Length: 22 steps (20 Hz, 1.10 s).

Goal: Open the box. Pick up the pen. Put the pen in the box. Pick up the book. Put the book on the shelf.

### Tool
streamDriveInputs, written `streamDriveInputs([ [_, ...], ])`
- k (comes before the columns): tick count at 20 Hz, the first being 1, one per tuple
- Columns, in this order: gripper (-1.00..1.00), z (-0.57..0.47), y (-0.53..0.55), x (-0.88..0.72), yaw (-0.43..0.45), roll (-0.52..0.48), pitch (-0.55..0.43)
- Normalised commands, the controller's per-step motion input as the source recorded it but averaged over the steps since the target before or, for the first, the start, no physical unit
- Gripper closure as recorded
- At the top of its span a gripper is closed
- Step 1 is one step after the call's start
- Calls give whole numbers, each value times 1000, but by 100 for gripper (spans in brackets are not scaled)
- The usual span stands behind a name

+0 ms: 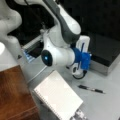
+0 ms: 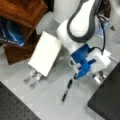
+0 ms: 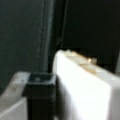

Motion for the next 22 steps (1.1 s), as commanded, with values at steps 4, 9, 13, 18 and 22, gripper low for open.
streamDriveInputs([
  [4,100,143,-179,12,-70,75,99],
  [9,100,310,-151,117,-86,39,145],
  [13,100,300,-135,344,-62,-63,66],
  [18,100,387,-84,475,-8,-229,107],
  [22,100,483,49,533,141,-281,114],
])
